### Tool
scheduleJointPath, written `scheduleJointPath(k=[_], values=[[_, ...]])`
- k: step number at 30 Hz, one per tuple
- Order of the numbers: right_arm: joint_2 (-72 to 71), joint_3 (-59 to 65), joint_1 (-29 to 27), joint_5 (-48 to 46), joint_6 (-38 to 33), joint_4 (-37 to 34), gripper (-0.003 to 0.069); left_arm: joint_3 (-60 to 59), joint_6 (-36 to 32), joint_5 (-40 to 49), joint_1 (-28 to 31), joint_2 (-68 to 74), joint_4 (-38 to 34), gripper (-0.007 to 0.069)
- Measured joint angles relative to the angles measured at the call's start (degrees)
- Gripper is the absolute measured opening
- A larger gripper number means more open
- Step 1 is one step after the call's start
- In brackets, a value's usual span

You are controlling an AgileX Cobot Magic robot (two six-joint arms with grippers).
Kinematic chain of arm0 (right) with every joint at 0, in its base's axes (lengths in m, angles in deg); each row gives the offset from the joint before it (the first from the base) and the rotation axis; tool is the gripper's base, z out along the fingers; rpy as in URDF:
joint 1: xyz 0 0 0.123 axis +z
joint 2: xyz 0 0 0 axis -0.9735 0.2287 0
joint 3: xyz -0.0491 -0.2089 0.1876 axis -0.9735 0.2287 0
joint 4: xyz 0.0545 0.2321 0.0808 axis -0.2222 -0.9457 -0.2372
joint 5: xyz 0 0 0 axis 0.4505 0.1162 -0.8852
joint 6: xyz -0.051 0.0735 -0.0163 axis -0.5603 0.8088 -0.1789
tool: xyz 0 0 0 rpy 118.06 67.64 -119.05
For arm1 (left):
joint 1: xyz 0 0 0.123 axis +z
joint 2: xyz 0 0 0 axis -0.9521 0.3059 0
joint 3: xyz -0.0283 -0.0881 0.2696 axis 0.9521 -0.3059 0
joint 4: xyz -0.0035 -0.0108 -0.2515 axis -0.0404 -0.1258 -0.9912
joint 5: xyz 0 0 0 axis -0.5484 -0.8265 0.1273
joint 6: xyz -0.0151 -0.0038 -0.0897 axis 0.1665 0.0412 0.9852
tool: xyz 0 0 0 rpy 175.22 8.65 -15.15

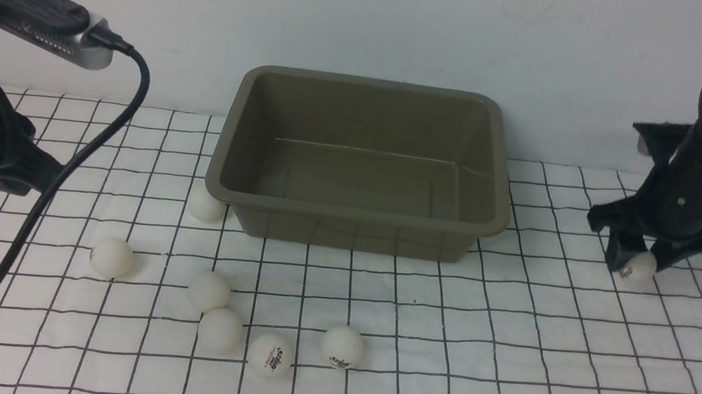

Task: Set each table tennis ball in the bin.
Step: Use the right arm to clamp the table tennis ball closest to it, then use the right arm to put the table tennis ball into the box

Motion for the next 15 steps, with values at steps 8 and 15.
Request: scheduleJointPath(k=[8, 15], values=[[0.00, -17.60, 0.57, -2.58, -2.45, -14.01, 0.0364, 0.00, 0.00, 0.00, 0.00, 0.00, 0.05, 0.0230], [0.91, -22.62, 10.20, -2.29, -6.21, -20.63, 0.0364, 0.00, 0.04, 0.00, 0.00, 0.00, 0.05, 0.0230]])
